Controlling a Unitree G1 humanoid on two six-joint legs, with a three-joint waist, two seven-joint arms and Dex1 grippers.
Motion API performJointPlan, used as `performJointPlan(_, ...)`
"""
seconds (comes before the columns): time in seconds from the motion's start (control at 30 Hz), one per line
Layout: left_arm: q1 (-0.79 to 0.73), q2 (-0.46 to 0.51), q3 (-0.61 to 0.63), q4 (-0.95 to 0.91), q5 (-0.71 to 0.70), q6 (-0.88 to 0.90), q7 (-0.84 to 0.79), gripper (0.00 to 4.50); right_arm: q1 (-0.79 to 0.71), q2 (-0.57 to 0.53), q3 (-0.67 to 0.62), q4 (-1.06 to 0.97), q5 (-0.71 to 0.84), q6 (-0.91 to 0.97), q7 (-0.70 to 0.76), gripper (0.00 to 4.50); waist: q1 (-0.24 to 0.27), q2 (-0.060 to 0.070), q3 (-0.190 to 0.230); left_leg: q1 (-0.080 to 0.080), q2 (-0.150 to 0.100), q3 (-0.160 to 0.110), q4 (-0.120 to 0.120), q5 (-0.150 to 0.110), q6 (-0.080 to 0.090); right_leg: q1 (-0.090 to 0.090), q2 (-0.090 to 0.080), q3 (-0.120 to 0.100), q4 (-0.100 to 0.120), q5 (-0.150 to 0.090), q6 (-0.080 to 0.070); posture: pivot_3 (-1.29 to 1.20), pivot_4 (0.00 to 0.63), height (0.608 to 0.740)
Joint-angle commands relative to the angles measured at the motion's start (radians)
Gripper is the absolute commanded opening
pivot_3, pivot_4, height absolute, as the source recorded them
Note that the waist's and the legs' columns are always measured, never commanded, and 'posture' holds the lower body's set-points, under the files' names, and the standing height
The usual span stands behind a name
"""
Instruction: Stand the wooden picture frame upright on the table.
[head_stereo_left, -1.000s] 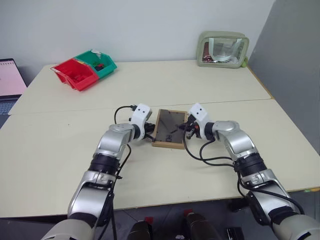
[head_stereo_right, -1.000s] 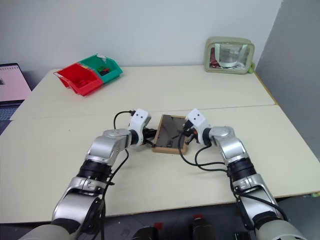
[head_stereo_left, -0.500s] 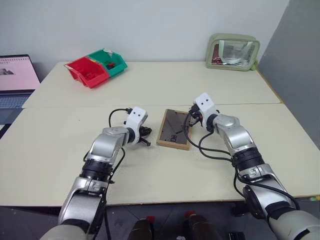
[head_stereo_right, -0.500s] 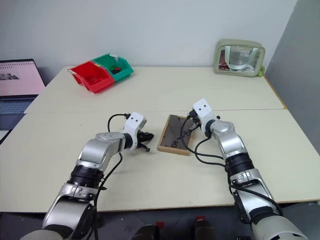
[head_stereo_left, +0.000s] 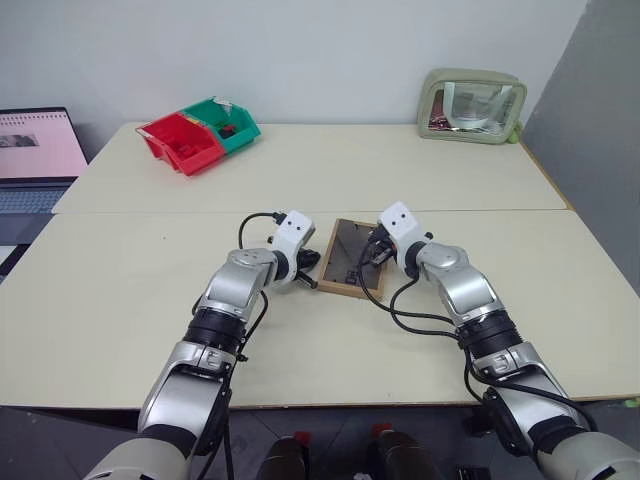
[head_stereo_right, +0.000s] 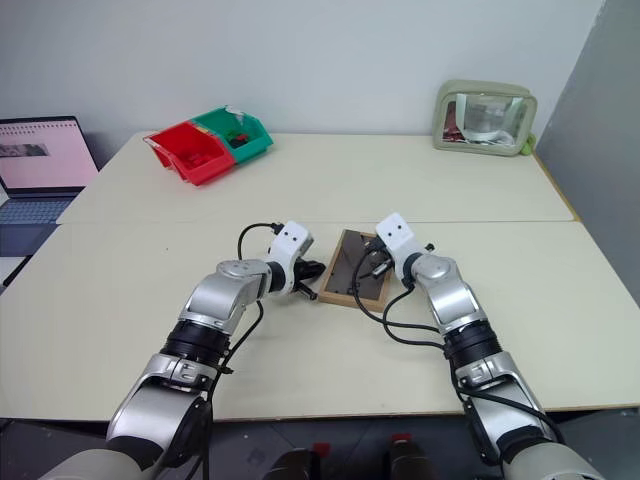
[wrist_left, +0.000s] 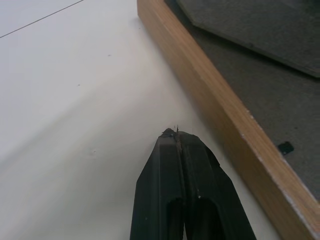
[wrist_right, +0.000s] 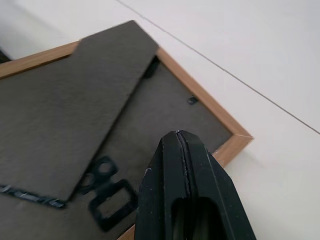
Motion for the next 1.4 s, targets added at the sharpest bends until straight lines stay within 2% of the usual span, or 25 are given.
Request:
performJointPlan(0.03, 0.004, -0.003, -0.024, 0.002, 0.011, 0.012, -0.014, 0.02, 0.021, -0.028, -0.061, -0.076, -0.009, 0.037, -0.064, 0.00, 0.000, 0.000, 0.000, 0.000, 0.000, 0.000, 0.000, 0.000, 0.000, 0.000, 0.000, 0.000, 0.000, 0.000, 0.000, 0.00, 0.150, 0.740)
performJointPlan(0.23, -0.007, -0.003, -0.022, 0.021, 0.015, -0.003, -0.026, 0.02, 0.104, -0.076, -0.048, -0.212, 0.013, 0.134, -0.010, 0.00, -0.002, 0.000, 0.000, 0.000, 0.000, 0.000, -0.001, 0.000, 0.000, 0.000, 0.000, 0.000, -0.001, 0.000, 0.000, 0.00, 0.150, 0.740)
performJointPlan(0.57, 0.015, -0.023, -0.037, -0.039, 0.001, 0.019, -0.066, 0.02, 0.122, 0.060, -0.030, -0.232, 0.127, 0.133, 0.065, 0.00, -0.006, 0.000, 0.000, 0.000, 0.000, 0.000, 0.000, 0.000, 0.000, 0.000, 0.001, 0.000, -0.001, 0.000, 0.000, 0.00, 0.150, 0.740)
performJointPlan(1.07, 0.291, 0.142, -0.004, -0.644, -0.112, 0.389, -0.099, 0.02, 0.191, 0.059, 0.097, -0.404, 0.158, 0.187, 0.225, 0.00, -0.029, 0.000, 0.000, 0.000, 0.002, 0.000, -0.002, 0.000, 0.000, -0.001, 0.002, 0.001, -0.002, 0.000, 0.000, 0.00, 0.150, 0.740)
performJointPlan(1.23, 0.359, 0.194, 0.035, -0.774, -0.144, 0.487, -0.092, 0.02, 0.203, 0.034, 0.159, -0.417, 0.144, 0.208, 0.282, 0.00, -0.034, 0.000, 0.000, 0.000, 0.002, 0.000, -0.002, 0.000, 0.000, -0.001, 0.003, 0.000, -0.002, -0.001, 0.000, 0.00, 0.150, 0.740)
performJointPlan(1.4, 0.389, 0.238, 0.057, -0.763, -0.140, 0.482, -0.076, 0.02, 0.195, 0.028, 0.152, -0.380, 0.119, 0.186, 0.256, 0.00, -0.036, 0.000, 0.000, 0.000, 0.002, 0.000, -0.002, 0.000, 0.000, -0.001, 0.003, 0.000, -0.003, -0.001, 0.001, 0.00, 0.150, 0.740)
